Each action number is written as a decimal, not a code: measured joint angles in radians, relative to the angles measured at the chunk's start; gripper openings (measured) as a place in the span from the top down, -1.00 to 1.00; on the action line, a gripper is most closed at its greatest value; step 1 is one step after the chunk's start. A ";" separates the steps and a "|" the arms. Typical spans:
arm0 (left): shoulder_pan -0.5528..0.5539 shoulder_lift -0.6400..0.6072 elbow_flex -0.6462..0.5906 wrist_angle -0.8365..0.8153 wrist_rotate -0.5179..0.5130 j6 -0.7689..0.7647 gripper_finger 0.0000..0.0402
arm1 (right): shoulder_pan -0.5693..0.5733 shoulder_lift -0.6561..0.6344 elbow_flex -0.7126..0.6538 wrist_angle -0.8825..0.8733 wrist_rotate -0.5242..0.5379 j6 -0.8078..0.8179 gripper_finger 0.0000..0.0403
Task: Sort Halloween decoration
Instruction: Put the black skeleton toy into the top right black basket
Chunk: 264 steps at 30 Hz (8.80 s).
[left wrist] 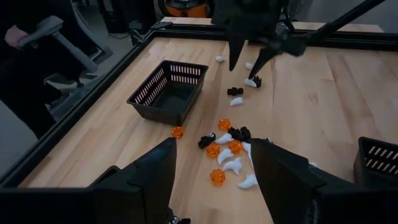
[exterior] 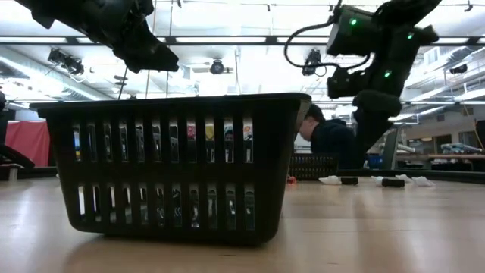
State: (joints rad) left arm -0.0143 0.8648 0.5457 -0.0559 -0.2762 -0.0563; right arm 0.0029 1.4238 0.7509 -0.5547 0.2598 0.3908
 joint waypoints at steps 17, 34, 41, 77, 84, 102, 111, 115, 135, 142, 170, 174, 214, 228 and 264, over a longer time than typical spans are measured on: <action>0.000 -0.001 0.000 -0.024 -0.004 -0.003 -0.08 | -0.043 0.143 -0.043 0.159 -0.019 0.114 -0.05; 0.000 -0.001 0.000 -0.016 -0.004 -0.008 -0.08 | -0.077 0.143 -0.067 0.219 -0.086 0.183 0.41; 0.000 -0.001 0.000 -0.010 -0.004 -0.008 -0.08 | -0.079 0.144 -0.066 0.208 -0.135 0.186 0.73; 0.000 -0.001 0.000 -0.011 -0.004 -0.011 -0.08 | -0.190 0.144 0.233 0.074 -0.234 -0.128 0.76; 0.000 -0.001 -0.001 -0.011 -0.004 -0.011 -0.08 | -0.292 0.143 0.278 0.059 -0.236 -0.223 0.76; 0.000 -0.001 -0.001 -0.011 -0.004 -0.007 -0.08 | -0.426 0.420 0.416 0.099 -0.272 -0.339 0.74; 0.000 -0.001 -0.001 -0.015 -0.004 -0.007 -0.08 | -0.445 0.490 0.476 0.038 -0.257 -0.338 0.65; 0.000 -0.001 -0.001 -0.015 -0.004 -0.007 -0.08 | -0.456 0.489 0.477 0.039 -0.283 -0.335 0.55; 0.000 -0.001 -0.001 -0.015 -0.004 -0.008 -0.08 | -0.474 0.328 0.477 -0.045 -0.242 -0.317 0.02; 0.000 -0.001 -0.001 -0.015 -0.004 -0.009 -0.08 | -0.457 0.159 0.477 -0.106 -0.179 -0.312 0.03; 0.000 -0.001 -0.001 -0.015 -0.004 -0.007 -0.08 | 0.001 -0.233 -0.016 -0.074 -0.063 0.086 0.10; 0.000 -0.001 -0.001 -0.015 -0.004 -0.007 -0.08 | 0.034 -0.233 -0.049 -0.074 -0.059 0.108 0.10; 0.000 -0.001 -0.001 -0.010 -0.004 0.000 -0.08 | 0.157 -0.052 -0.274 0.209 -0.047 0.130 0.47; 0.000 -0.001 -0.001 -0.011 -0.004 -0.001 -0.08 | 0.156 -0.053 -0.234 0.174 -0.069 0.111 0.77; 0.000 -0.001 -0.001 -0.013 -0.004 -0.001 -0.08 | -0.261 0.214 0.287 0.142 -0.135 -0.412 0.77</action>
State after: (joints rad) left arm -0.0143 0.8642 0.5449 -0.0685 -0.2802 -0.0570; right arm -0.2578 1.6374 1.0378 -0.4126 0.1245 -0.0215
